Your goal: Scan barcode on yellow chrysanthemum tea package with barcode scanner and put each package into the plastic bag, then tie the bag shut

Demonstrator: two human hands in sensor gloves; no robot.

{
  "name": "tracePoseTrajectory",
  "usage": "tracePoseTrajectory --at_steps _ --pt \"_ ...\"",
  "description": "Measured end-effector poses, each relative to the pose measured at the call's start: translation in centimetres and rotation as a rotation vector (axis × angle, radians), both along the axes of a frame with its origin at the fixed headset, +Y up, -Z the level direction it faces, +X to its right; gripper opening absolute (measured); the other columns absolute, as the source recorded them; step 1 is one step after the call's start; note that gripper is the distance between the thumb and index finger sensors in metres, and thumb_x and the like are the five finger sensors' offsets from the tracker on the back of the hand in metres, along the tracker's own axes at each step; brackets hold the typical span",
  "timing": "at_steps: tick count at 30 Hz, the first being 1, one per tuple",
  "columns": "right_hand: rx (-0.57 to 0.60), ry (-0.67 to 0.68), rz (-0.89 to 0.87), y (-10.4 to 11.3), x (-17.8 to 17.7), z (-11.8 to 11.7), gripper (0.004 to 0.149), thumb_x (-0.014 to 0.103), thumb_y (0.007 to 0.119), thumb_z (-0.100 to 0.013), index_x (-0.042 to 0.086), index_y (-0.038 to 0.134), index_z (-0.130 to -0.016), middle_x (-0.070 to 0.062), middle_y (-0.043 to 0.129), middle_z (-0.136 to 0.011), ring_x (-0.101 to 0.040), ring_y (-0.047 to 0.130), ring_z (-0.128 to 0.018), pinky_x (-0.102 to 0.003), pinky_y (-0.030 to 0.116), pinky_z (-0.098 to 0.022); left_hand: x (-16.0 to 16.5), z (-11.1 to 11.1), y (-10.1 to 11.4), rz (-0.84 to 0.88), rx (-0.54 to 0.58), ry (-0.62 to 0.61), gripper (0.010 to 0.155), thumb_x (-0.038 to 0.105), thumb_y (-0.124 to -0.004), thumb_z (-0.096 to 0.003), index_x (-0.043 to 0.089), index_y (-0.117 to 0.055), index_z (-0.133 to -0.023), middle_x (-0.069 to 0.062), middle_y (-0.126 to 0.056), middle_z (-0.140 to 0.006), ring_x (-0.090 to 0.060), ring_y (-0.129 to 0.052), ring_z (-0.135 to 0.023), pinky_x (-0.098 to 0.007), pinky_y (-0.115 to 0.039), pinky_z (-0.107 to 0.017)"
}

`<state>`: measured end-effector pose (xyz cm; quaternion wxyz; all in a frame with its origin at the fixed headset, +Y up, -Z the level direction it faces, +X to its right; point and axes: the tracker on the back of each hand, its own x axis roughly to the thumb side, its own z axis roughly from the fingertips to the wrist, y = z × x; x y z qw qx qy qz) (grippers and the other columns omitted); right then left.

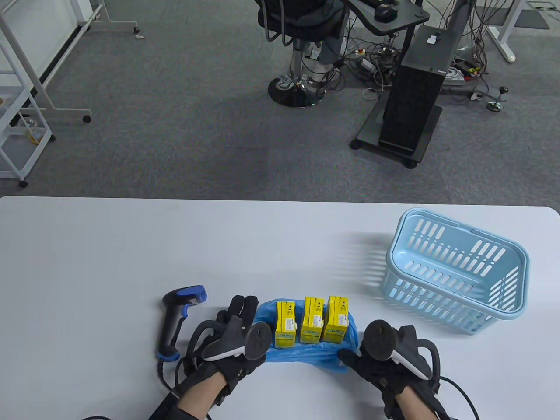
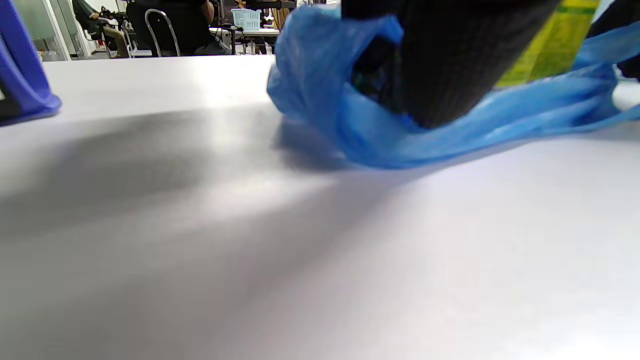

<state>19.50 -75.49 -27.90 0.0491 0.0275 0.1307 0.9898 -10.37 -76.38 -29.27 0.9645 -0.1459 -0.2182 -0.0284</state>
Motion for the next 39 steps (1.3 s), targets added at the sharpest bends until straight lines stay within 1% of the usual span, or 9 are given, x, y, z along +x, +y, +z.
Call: tracePoseTrajectory --at_steps 2,4,6,13,16,21,27,31,39 --pt "-0.009 -0.004 0.015 -0.6 -0.6 -0.4 0.070 0.067 0.068 -0.032 0.017 0.090 -0.075 -0.008 0.070 -0.100 -0.038 0.067 -0.096 -0.062 0.054 -0.069 0.0 0.1 -0.2 0.009 0.051 0.038 0.059 0.046 -0.083 -0.0488 0.043 -0.064 -0.104 -0.021 -0.021 -0.117 -0.051 -0.017 -0.105 -0.069 -0.040 -0.070" --pt "0.000 0.008 0.012 -0.6 -0.7 -0.5 0.049 0.052 0.075 -0.036 0.020 0.090 -0.071 -0.004 0.072 -0.098 -0.035 0.070 -0.094 -0.060 0.056 -0.069 -0.1 0.2 -0.1 0.009 0.087 0.042 0.049 0.046 -0.083 -0.0485 0.040 -0.075 -0.096 -0.020 -0.027 -0.118 -0.050 -0.021 -0.106 -0.068 -0.043 -0.070" --pt "0.043 0.012 -0.011 0.0 -0.5 -0.2 0.044 0.047 0.075 -0.036 0.021 0.090 -0.068 -0.003 0.073 -0.096 -0.034 0.071 -0.093 -0.059 0.057 -0.069 -0.5 0.3 0.7 0.047 0.131 0.064 0.039 0.044 -0.083 -0.0481 0.037 -0.083 -0.087 -0.019 -0.035 -0.117 -0.049 -0.027 -0.107 -0.067 -0.046 -0.069" --pt "0.272 -0.046 -0.184 5.5 1.6 0.6 0.044 0.045 0.075 -0.035 0.019 0.090 -0.067 -0.003 0.073 -0.095 -0.033 0.072 -0.093 -0.058 0.058 -0.069 -3.3 0.1 4.6 0.358 0.164 0.155 0.039 0.043 -0.084 -0.0470 0.032 -0.087 -0.084 -0.020 -0.040 -0.118 -0.049 -0.029 -0.107 -0.067 -0.047 -0.069" --pt "0.347 -0.054 -0.270 7.9 2.2 1.2 0.043 0.044 0.073 -0.037 0.019 0.089 -0.068 -0.004 0.072 -0.096 -0.034 0.071 -0.093 -0.059 0.057 -0.069 -4.7 0.0 6.3 0.622 0.130 0.158 0.040 0.043 -0.082 -0.0481 0.032 -0.085 -0.086 -0.021 -0.042 -0.117 -0.050 -0.031 -0.107 -0.067 -0.049 -0.068" --pt "0.393 -0.064 -0.349 10.1 2.8 1.1 0.043 0.044 0.071 -0.037 0.019 0.088 -0.068 -0.004 0.072 -0.096 -0.034 0.070 -0.094 -0.059 0.057 -0.070 -5.9 0.2 8.1 0.965 0.077 0.169 0.040 0.040 -0.081 -0.0495 0.031 -0.083 -0.088 -0.022 -0.042 -0.117 -0.051 -0.030 -0.106 -0.067 -0.048 -0.068" --pt "0.386 -0.059 -0.470 12.6 2.8 0.0 0.044 0.044 0.071 -0.038 0.017 0.088 -0.068 -0.004 0.072 -0.096 -0.034 0.069 -0.095 -0.060 0.056 -0.070 -6.3 0.5 10.4 1.057 0.089 0.152 0.041 0.040 -0.080 -0.0499 0.026 -0.083 -0.089 -0.023 -0.043 -0.117 -0.051 -0.030 -0.106 -0.068 -0.048 -0.067" --pt "0.374 -0.015 -0.418 14.7 1.9 -0.8 0.044 0.045 0.071 -0.038 0.015 0.088 -0.066 -0.004 0.071 -0.097 -0.035 0.067 -0.096 -0.060 0.054 -0.070 -5.8 0.4 11.6 1.130 0.065 0.149 0.044 0.045 -0.078 -0.0509 0.016 -0.089 -0.082 -0.024 -0.046 -0.116 -0.052 -0.031 -0.106 -0.068 -0.050 -0.067" --pt "0.327 0.010 -0.418 18.3 0.9 -3.2 0.046 0.044 0.067 -0.039 0.011 0.088 -0.064 -0.006 0.068 -0.099 -0.036 0.063 -0.098 -0.062 0.051 -0.071 -4.6 -1.1 14.5 1.333 -0.059 0.177 0.046 0.042 -0.076 -0.0521 0.009 -0.090 -0.081 -0.024 -0.048 -0.115 -0.052 -0.033 -0.105 -0.067 -0.051 -0.066"
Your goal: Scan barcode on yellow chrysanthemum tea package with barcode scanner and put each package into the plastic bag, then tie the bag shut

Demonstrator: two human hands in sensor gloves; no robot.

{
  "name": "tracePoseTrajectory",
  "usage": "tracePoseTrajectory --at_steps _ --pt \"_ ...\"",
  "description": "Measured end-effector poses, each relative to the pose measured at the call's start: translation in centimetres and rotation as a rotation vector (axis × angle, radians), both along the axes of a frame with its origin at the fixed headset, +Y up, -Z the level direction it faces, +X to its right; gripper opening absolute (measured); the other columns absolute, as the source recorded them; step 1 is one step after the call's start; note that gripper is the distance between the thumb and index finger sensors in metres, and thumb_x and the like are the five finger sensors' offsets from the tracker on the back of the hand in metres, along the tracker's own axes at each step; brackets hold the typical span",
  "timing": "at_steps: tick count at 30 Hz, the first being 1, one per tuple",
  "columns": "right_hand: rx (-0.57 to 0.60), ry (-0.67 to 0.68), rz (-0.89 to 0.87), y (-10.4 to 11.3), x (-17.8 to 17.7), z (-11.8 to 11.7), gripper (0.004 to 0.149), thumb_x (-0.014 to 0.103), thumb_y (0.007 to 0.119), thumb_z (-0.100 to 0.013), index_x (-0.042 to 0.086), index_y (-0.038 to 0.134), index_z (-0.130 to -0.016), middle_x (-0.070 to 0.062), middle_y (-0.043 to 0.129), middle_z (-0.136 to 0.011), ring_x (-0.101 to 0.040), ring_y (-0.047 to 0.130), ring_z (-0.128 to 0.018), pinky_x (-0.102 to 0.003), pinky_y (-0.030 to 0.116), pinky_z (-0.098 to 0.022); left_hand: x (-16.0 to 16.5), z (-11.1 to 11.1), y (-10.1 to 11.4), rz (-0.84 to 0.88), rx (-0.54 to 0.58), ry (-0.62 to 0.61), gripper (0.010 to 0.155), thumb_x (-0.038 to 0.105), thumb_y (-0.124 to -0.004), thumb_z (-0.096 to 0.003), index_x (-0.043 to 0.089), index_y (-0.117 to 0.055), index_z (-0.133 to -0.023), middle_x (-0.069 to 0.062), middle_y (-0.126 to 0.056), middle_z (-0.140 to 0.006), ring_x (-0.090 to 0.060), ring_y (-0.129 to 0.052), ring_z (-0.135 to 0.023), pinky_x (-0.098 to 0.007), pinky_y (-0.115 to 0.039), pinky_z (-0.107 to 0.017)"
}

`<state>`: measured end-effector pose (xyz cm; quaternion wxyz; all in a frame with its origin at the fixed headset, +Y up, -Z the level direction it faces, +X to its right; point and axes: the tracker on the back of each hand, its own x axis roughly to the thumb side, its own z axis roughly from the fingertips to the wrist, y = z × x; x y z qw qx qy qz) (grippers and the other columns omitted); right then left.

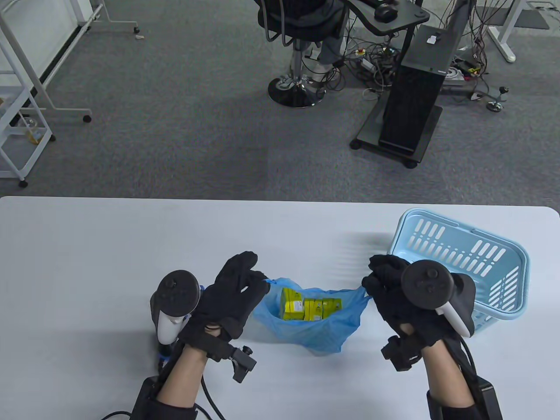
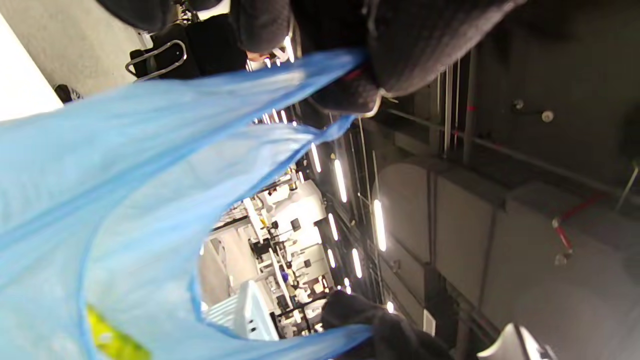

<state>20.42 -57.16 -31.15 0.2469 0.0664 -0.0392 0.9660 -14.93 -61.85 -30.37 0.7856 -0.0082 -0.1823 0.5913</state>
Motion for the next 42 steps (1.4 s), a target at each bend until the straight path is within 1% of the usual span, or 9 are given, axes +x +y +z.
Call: tracePoseTrajectory --at_steps 7,17,20,22,23,25,28,35,42 --pt "-0.056 0.011 0.041 1.8 -0.9 -1.6 0.048 0.047 0.066 -0.039 0.011 0.088 -0.062 -0.007 0.067 -0.098 -0.037 0.062 -0.097 -0.063 0.050 -0.071 1.0 -1.0 2.3 -0.051 -0.028 -0.038 0.046 0.039 -0.077 -0.0515 0.007 -0.089 -0.082 -0.025 -0.047 -0.114 -0.053 -0.031 -0.105 -0.067 -0.050 -0.066" --pt "-0.053 0.015 0.064 1.1 -0.2 -0.3 0.050 0.050 0.068 -0.038 0.012 0.088 -0.064 -0.010 0.068 -0.099 -0.039 0.063 -0.096 -0.063 0.051 -0.070 0.1 -0.2 1.9 -0.185 -0.029 0.007 0.046 0.043 -0.082 -0.0505 0.009 -0.091 -0.080 -0.026 -0.049 -0.114 -0.054 -0.032 -0.105 -0.068 -0.050 -0.066" --pt "-0.020 0.011 0.095 0.3 -0.6 0.6 0.050 0.051 0.068 -0.038 0.015 0.086 -0.068 -0.010 0.066 -0.100 -0.038 0.062 -0.097 -0.063 0.051 -0.071 0.4 0.2 1.1 -0.343 0.047 0.048 0.048 0.043 -0.082 -0.0505 0.012 -0.087 -0.086 -0.026 -0.048 -0.115 -0.054 -0.033 -0.105 -0.068 -0.050 -0.066" --pt "0.050 -0.005 0.066 -0.1 -0.6 1.1 0.050 0.051 0.069 -0.037 0.015 0.086 -0.068 -0.010 0.067 -0.100 -0.039 0.063 -0.097 -0.063 0.052 -0.070 0.7 0.6 0.5 -0.410 0.090 0.055 0.065 0.048 -0.083 -0.0497 0.009 -0.074 -0.101 -0.028 -0.040 -0.116 -0.056 -0.031 -0.106 -0.070 -0.049 -0.066" --pt "0.067 -0.006 0.056 -0.3 -0.6 1.4 0.053 0.053 0.070 -0.036 0.015 0.085 -0.070 -0.010 0.066 -0.101 -0.039 0.063 -0.097 -0.063 0.052 -0.070 0.8 0.9 0.2 -0.442 0.108 0.062 0.079 0.053 -0.083 -0.0490 0.008 -0.061 -0.110 -0.029 -0.035 -0.117 -0.057 -0.029 -0.106 -0.070 -0.048 -0.067" --pt "0.083 0.002 0.030 -1.0 -0.4 2.2 0.084 0.063 0.068 -0.034 0.009 0.066 -0.098 -0.015 0.053 -0.108 -0.041 0.055 -0.101 -0.065 0.049 -0.071 1.0 1.4 -0.2 -0.510 0.153 0.067 0.094 0.061 -0.082 -0.0474 0.006 -0.049 -0.116 -0.031 -0.029 -0.118 -0.059 -0.029 -0.106 -0.072 -0.047 -0.067" --pt "0.089 0.019 -0.020 -1.9 -0.1 3.2 0.101 0.070 0.066 -0.032 0.004 0.051 -0.108 -0.019 0.037 -0.112 -0.044 0.045 -0.104 -0.068 0.044 -0.071 1.1 2.2 -0.7 -0.573 0.199 0.065 0.103 0.068 -0.079 -0.0464 0.005 -0.041 -0.118 -0.031 -0.027 -0.118 -0.060 -0.028 -0.106 -0.074 -0.045 -0.067" --pt "-0.026 0.032 -0.037 -4.6 1.1 2.6 0.111 0.076 0.064 -0.030 0.003 0.043 -0.111 -0.021 0.031 -0.113 -0.047 0.036 -0.106 -0.072 0.037 -0.070 -0.1 1.9 -3.6 -0.696 0.160 0.013 0.115 0.081 -0.075 -0.0407 0.009 -0.036 -0.121 -0.031 -0.018 -0.121 -0.063 -0.010 -0.104 -0.082 -0.020 -0.062" --pt "0.031 0.021 -0.052 -4.9 0.1 3.2 0.107 0.076 0.064 -0.031 0.005 0.049 -0.109 -0.019 0.037 -0.113 -0.045 0.042 -0.106 -0.071 0.040 -0.070 -0.2 1.9 -3.4 -0.675 0.157 -0.016 0.109 0.080 -0.074 -0.0423 0.011 -0.045 -0.120 -0.030 -0.025 -0.121 -0.062 -0.015 -0.105 -0.081 -0.026 -0.063"
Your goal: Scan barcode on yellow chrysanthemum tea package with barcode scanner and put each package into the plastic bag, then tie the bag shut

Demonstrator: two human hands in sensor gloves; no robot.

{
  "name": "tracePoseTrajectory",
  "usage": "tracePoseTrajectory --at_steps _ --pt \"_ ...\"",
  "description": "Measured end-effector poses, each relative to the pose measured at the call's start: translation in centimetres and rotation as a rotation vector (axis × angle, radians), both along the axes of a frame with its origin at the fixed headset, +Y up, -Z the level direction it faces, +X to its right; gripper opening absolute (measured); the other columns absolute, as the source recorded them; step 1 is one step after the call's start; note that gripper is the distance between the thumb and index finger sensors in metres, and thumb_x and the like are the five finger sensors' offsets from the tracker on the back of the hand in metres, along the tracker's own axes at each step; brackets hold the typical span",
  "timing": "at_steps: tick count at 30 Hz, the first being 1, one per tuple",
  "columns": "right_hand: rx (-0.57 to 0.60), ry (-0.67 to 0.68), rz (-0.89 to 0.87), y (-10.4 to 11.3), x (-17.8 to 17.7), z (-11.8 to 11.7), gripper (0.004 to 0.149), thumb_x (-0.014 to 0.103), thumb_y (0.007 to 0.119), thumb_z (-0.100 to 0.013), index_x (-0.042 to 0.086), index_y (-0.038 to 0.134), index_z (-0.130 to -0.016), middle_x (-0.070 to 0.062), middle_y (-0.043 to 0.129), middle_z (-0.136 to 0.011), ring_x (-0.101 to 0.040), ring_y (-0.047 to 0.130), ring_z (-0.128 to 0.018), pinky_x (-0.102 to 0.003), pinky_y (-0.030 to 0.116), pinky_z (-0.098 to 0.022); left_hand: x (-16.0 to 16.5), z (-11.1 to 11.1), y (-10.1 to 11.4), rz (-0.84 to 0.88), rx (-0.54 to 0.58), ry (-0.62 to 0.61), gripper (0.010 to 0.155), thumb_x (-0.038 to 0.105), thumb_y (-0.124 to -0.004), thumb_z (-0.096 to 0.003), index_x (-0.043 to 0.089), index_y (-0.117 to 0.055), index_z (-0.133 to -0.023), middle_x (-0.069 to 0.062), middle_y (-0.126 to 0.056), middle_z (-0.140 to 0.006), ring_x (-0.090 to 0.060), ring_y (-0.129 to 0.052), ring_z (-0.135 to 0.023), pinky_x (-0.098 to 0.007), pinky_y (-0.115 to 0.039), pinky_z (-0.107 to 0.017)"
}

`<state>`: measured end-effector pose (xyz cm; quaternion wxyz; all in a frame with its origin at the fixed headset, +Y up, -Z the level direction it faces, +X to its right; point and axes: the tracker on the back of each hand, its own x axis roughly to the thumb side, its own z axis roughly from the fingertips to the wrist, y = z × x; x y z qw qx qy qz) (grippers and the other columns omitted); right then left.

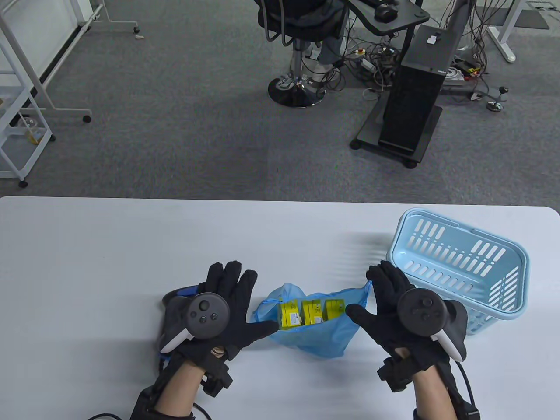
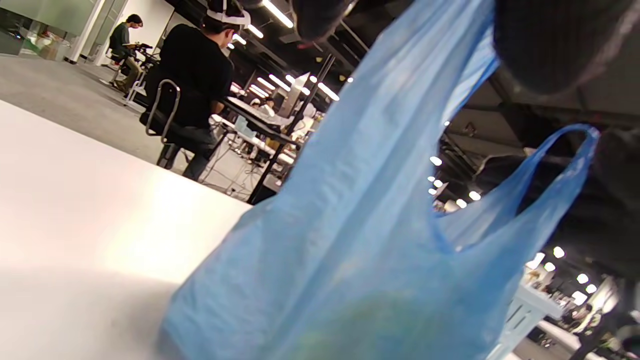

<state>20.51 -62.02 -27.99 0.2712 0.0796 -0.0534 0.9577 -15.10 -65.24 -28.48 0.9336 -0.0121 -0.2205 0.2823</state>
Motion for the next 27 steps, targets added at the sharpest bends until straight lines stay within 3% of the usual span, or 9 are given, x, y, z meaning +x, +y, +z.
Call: tracePoseTrajectory --at_steps 6,11,13,19,27 --pt "0.144 -0.085 -0.027 1.7 0.0 1.0 0.093 0.069 0.067 -0.034 0.008 0.060 -0.103 -0.016 0.046 -0.111 -0.042 0.052 -0.103 -0.067 0.046 -0.071 -0.5 0.5 1.8 0.089 0.033 0.003 0.097 0.076 -0.077 -0.0441 0.011 -0.061 -0.115 -0.029 -0.041 -0.120 -0.061 -0.027 -0.107 -0.079 -0.036 -0.066" --pt "0.224 -0.125 0.005 2.7 -0.1 1.2 0.055 0.052 0.071 -0.039 0.021 0.080 -0.084 -0.009 0.061 -0.106 -0.036 0.065 -0.099 -0.062 0.054 -0.070 -0.1 1.0 3.4 0.110 0.117 0.039 0.065 0.056 -0.083 -0.0493 0.018 -0.079 -0.101 -0.024 -0.056 -0.116 -0.057 -0.041 -0.107 -0.074 -0.045 -0.067" --pt "0.223 -0.108 -0.019 2.9 -0.3 1.2 0.048 0.046 0.073 -0.040 0.021 0.083 -0.080 -0.008 0.063 -0.105 -0.035 0.066 -0.098 -0.062 0.054 -0.070 0.1 1.3 4.0 0.119 0.153 0.056 0.049 0.045 -0.084 -0.0509 0.021 -0.086 -0.094 -0.021 -0.062 -0.114 -0.055 -0.045 -0.107 -0.072 -0.047 -0.067" --pt "0.231 -0.080 0.009 3.9 -1.0 1.0 0.044 0.041 0.073 -0.040 0.023 0.084 -0.080 -0.007 0.063 -0.106 -0.035 0.066 -0.099 -0.062 0.054 -0.071 0.9 1.1 5.4 0.164 0.173 0.030 0.039 0.035 -0.083 -0.0518 0.027 -0.089 -0.090 -0.018 -0.066 -0.113 -0.053 -0.049 -0.107 -0.071 -0.049 -0.068" --pt "0.151 0.071 -0.027 5.5 -3.5 -2.3 0.045 0.032 0.074 -0.039 0.031 0.083 -0.082 -0.008 0.059 -0.108 -0.036 0.060 -0.102 -0.063 0.050 -0.072 8.2 -1.6 6.8 0.119 0.097 -0.293 0.037 0.027 -0.082 -0.0507 0.040 -0.092 -0.084 -0.014 -0.072 -0.112 -0.048 -0.058 -0.108 -0.070 -0.053 -0.069"
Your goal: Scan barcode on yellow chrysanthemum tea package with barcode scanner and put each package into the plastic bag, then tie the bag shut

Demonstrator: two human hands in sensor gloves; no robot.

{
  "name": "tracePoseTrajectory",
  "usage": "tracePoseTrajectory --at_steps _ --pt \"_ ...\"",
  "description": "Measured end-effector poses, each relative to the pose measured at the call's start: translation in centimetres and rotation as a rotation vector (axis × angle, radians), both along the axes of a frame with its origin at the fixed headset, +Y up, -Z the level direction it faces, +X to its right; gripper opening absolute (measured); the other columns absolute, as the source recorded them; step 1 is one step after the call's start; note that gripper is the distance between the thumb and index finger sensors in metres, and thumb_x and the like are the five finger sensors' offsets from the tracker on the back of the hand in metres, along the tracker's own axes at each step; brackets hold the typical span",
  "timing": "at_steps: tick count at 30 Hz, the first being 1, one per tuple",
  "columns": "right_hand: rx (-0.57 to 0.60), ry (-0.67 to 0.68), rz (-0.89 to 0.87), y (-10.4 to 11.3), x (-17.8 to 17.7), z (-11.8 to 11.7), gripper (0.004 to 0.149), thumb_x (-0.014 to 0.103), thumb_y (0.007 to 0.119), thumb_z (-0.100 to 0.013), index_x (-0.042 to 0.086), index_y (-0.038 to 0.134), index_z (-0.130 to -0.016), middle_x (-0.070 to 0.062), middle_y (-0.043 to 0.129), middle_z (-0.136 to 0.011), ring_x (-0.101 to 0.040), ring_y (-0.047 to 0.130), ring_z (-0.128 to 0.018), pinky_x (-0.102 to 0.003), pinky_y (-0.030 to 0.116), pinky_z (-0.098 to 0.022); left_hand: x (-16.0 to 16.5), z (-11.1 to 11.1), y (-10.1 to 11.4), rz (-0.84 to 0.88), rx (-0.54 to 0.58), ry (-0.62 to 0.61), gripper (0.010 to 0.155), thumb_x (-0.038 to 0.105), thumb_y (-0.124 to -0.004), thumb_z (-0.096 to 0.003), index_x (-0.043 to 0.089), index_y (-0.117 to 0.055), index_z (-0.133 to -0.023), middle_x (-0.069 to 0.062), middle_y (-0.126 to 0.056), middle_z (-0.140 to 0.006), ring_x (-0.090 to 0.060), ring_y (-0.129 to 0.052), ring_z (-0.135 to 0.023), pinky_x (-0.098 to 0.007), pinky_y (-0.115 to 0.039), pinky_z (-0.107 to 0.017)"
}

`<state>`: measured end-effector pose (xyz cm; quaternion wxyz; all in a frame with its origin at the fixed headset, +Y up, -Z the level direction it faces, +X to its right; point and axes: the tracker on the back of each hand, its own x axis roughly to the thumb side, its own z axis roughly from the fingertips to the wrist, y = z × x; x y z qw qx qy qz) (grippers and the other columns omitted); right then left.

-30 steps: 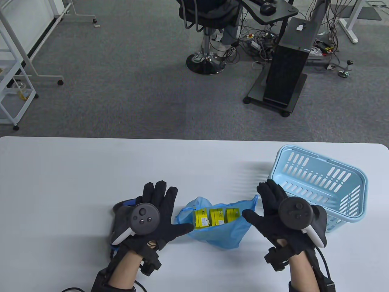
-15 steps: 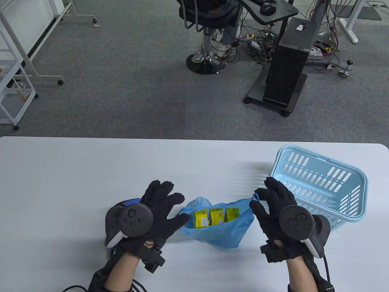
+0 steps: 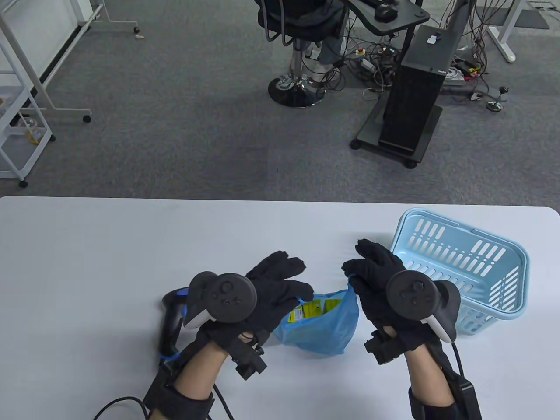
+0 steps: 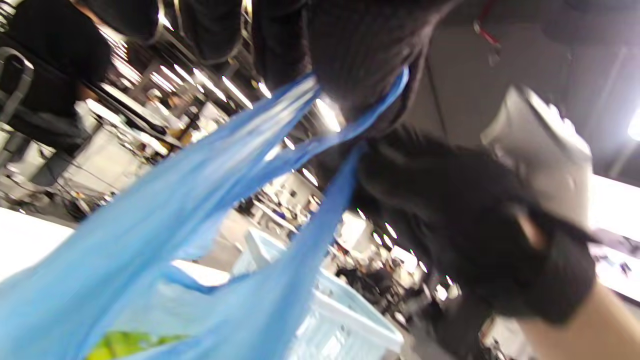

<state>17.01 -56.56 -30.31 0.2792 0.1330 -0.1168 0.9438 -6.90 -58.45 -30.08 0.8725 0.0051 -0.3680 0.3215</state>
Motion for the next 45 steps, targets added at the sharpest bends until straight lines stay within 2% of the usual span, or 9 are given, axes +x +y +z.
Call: tracePoseTrajectory --at_steps 5,9,14,19,23,30,39,43,45 --pt "-0.003 0.050 -0.005 0.2 -0.9 -1.0 0.044 0.034 0.076 -0.038 0.032 0.085 -0.081 -0.008 0.058 -0.108 -0.036 0.059 -0.102 -0.064 0.049 -0.073 4.7 -2.7 -1.8 -0.088 -0.143 -0.116 0.038 0.027 -0.081 -0.0514 0.041 -0.089 -0.085 -0.021 -0.059 -0.116 -0.051 -0.051 -0.108 -0.070 -0.053 -0.068" --pt "0.040 0.040 0.007 0.0 -0.2 -0.9 0.044 0.034 0.076 -0.038 0.032 0.085 -0.081 -0.008 0.059 -0.108 -0.036 0.060 -0.102 -0.064 0.050 -0.072 5.6 -4.4 -2.6 0.015 -0.235 -0.172 0.036 0.026 -0.082 -0.0507 0.039 -0.091 -0.084 -0.009 -0.083 -0.104 -0.046 -0.065 -0.104 -0.068 -0.056 -0.067" --pt "0.099 0.083 -0.076 -0.8 1.0 0.3 0.057 0.032 0.075 -0.040 0.033 0.071 -0.097 -0.009 0.057 -0.109 -0.037 0.058 -0.102 -0.064 0.050 -0.072 3.7 -5.8 -3.4 0.059 -0.216 -0.024 0.039 0.031 -0.085 -0.0495 0.031 -0.091 -0.088 -0.005 -0.100 -0.085 -0.036 -0.087 -0.091 -0.064 -0.065 -0.064" --pt "0.055 0.125 0.108 -2.9 -1.2 0.4 0.075 0.049 0.081 -0.033 0.029 0.061 -0.103 -0.009 0.054 -0.111 -0.038 0.054 -0.104 -0.065 0.048 -0.073 2.7 -6.1 -3.8 0.078 -0.206 0.046 0.043 0.038 -0.088 -0.0475 0.022 -0.093 -0.087 -0.004 -0.107 -0.071 -0.031 -0.099 -0.078 -0.058 -0.073 -0.060" --pt "0.186 0.067 0.187 -3.0 -2.3 0.1 0.066 0.047 0.081 -0.032 0.030 0.068 -0.094 -0.001 0.070 -0.099 -0.031 0.068 -0.098 -0.061 0.054 -0.072 2.0 -6.3 -3.9 0.108 -0.249 0.051 0.045 0.042 -0.087 -0.0476 0.018 -0.096 -0.084 -0.004 -0.109 -0.067 -0.029 -0.102 -0.074 -0.056 -0.075 -0.058" --pt "0.143 0.059 0.188 -2.2 -1.8 -1.0 0.043 0.036 0.080 -0.032 0.029 0.083 -0.075 0.003 0.091 -0.067 -0.018 0.094 -0.065 -0.054 0.067 -0.068 0.7 -6.7 -4.4 0.148 -0.329 0.017 0.049 0.042 -0.083 -0.0496 0.016 -0.092 -0.090 -0.009 -0.105 -0.077 -0.035 -0.096 -0.082 -0.058 -0.071 -0.061" --pt "0.185 0.138 0.173 -3.0 -1.8 0.3 0.065 0.022 0.081 -0.037 0.036 0.064 -0.097 0.000 0.073 -0.096 -0.026 0.079 -0.088 -0.059 0.059 -0.071 0.8 -6.6 -4.4 0.105 -0.285 0.089 0.043 0.039 -0.085 -0.0489 0.018 -0.096 -0.085 -0.005 -0.109 -0.067 -0.030 -0.102 -0.074 -0.056 -0.075 -0.057" --pt "0.174 0.128 0.321 -4.7 -2.6 0.2 0.078 0.034 0.086 -0.033 0.037 0.049 -0.102 -0.001 0.061 -0.104 -0.029 0.070 -0.096 -0.060 0.055 -0.073 1.1 -7.0 -4.9 0.121 -0.313 0.107 0.042 0.039 -0.085 -0.0488 0.017 -0.097 -0.083 -0.003 -0.110 -0.061 -0.026 -0.105 -0.067 -0.054 -0.078 -0.055" --pt "0.162 0.105 0.271 -4.7 -2.8 -0.3 0.070 0.038 0.082 -0.034 0.028 0.056 -0.098 -0.002 0.065 -0.101 -0.027 0.074 -0.093 -0.058 0.059 -0.072 1.1 -7.2 -5.3 0.110 -0.341 0.106 0.042 0.039 -0.085 -0.0487 0.017 -0.097 -0.083 -0.002 -0.110 -0.060 -0.025 -0.106 -0.066 -0.053 -0.079 -0.055"
